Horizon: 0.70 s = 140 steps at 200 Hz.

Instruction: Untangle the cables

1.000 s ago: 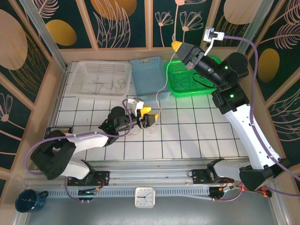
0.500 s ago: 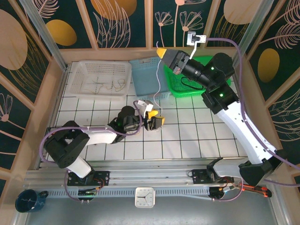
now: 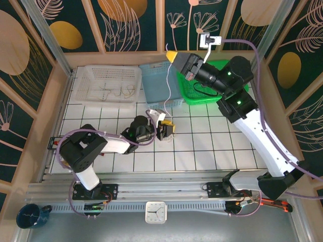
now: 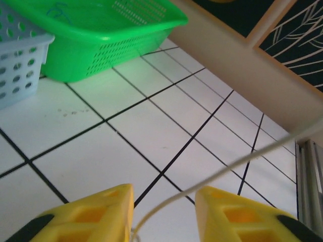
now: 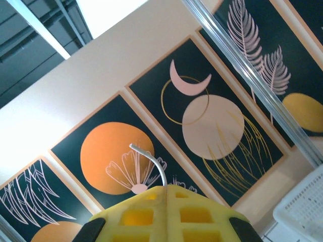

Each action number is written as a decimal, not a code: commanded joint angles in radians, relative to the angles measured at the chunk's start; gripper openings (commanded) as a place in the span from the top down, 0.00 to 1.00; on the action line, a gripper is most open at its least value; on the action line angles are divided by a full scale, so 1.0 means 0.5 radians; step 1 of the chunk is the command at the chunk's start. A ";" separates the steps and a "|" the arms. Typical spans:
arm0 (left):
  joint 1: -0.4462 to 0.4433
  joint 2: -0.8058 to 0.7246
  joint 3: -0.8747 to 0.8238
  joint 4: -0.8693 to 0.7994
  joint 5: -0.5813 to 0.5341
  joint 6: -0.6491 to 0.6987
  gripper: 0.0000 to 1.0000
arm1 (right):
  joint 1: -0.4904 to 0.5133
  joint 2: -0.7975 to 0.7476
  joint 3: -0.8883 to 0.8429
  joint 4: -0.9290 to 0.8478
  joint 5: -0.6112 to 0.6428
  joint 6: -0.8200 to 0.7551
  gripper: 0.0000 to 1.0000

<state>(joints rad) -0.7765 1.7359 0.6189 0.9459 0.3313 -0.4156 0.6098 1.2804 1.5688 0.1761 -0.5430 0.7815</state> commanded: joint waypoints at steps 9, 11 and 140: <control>-0.005 0.087 -0.004 0.184 -0.004 -0.003 0.68 | 0.001 0.045 0.272 -0.002 0.025 -0.092 1.00; -0.005 0.091 -0.006 0.186 -0.003 -0.003 0.68 | 0.001 0.050 0.287 -0.004 0.025 -0.093 1.00; -0.005 -0.023 -0.115 0.182 -0.062 -0.100 0.58 | -0.394 0.246 0.642 0.207 -0.089 0.102 1.00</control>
<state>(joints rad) -0.7765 1.8011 0.5713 1.0058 0.3164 -0.4469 0.4404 1.3853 1.8851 0.2176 -0.5602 0.8143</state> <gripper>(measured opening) 0.361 0.052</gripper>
